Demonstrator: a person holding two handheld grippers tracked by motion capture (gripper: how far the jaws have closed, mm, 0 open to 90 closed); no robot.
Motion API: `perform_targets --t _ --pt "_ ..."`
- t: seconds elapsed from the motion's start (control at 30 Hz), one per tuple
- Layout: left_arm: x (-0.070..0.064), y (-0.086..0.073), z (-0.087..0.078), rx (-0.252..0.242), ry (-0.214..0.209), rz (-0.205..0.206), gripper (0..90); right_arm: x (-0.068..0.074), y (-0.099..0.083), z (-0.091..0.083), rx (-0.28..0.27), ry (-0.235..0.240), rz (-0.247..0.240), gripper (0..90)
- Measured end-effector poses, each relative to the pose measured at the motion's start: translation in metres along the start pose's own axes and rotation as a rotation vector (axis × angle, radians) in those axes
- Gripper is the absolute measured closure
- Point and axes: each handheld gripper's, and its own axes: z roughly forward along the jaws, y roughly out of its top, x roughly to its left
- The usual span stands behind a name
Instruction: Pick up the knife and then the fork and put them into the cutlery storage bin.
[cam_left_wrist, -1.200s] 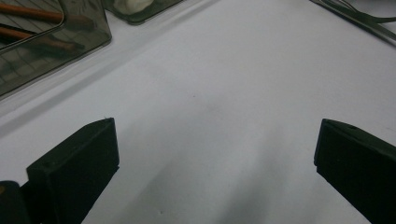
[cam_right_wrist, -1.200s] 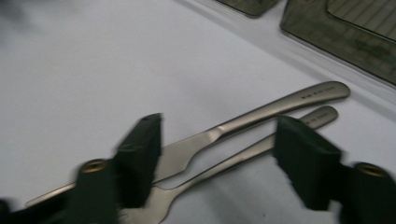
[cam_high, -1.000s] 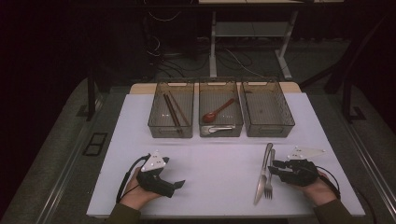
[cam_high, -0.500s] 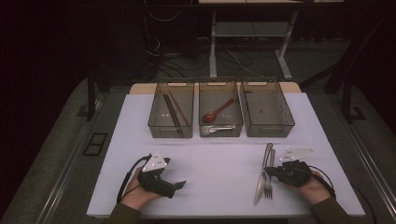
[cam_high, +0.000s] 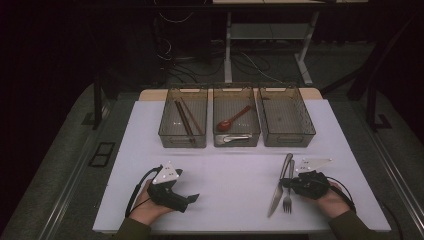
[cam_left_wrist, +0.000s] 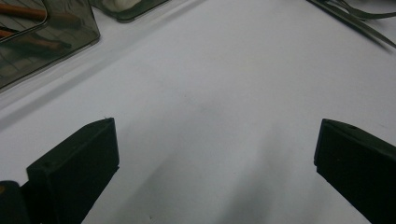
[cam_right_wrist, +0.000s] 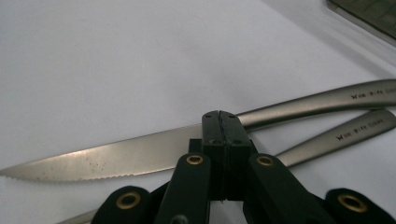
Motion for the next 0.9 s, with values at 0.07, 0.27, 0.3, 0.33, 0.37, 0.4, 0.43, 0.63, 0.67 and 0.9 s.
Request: perform_targets --t 0.07,0.27,0.3,0.33,0.37,0.4,0.43,0.63,0.67,0.9 --pt "0.0 0.0 0.0 0.0 -0.001 -0.002 0.0 0.001 0.002 0.002 -0.002 0.002 -0.002 89.4" --pt "0.0 0.0 0.0 0.0 -0.001 -0.001 0.0 0.002 0.009 0.009 -0.01 0.005 -0.014 89.4" --pt "0.0 0.0 0.0 0.0 -0.001 -0.001 0.0 0.002 0.011 0.011 -0.013 0.004 -0.017 89.4" --pt "0.0 0.0 0.0 0.001 0.0 0.0 0.0 0.002 0.012 0.012 -0.012 0.004 -0.021 89.4" --pt "0.0 0.0 0.0 0.001 -0.001 -0.001 0.0 0.001 0.014 0.014 -0.009 0.009 -0.024 89.4" --pt "0.0 0.0 0.0 0.0 -0.002 0.0 0.0 0.001 0.016 0.016 -0.012 0.011 -0.021 89.4" --pt "0.0 0.0 0.0 0.001 -0.001 0.0 0.0 0.001 0.017 0.017 -0.011 0.01 -0.022 89.4" --pt "0.0 0.0 -0.001 0.001 -0.002 0.0 0.0 -0.001 0.026 0.027 -0.02 0.014 -0.026 89.5" --pt "0.0 0.0 -0.001 0.001 -0.003 0.001 0.0 -0.002 0.028 0.028 -0.02 0.013 -0.028 89.5" --pt "0.0 0.0 -0.001 0.001 -0.003 0.002 0.0 -0.005 0.039 0.039 -0.027 0.005 -0.026 89.5"
